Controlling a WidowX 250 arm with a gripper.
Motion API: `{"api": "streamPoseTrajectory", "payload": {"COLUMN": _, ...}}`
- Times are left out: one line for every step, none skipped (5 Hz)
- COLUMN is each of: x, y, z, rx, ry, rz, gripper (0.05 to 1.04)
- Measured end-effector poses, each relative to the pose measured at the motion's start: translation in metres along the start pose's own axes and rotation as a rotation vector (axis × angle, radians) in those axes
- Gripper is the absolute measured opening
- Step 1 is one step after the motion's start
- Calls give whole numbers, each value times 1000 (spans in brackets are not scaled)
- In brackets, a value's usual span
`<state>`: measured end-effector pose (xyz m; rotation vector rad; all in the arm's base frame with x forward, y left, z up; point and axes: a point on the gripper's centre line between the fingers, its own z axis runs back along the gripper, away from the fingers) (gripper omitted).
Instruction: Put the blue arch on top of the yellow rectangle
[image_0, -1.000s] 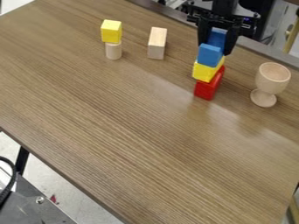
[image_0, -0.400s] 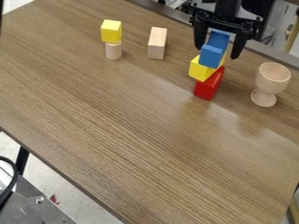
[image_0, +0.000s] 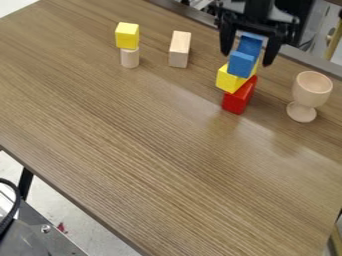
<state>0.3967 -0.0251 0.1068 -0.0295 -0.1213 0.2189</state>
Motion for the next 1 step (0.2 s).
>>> {"api": "streamPoseTrajectory", "payload": {"x": 0, "y": 8, "z": 35, "rx": -24, "ry": -79, "rz": 34, "gripper": 999}}
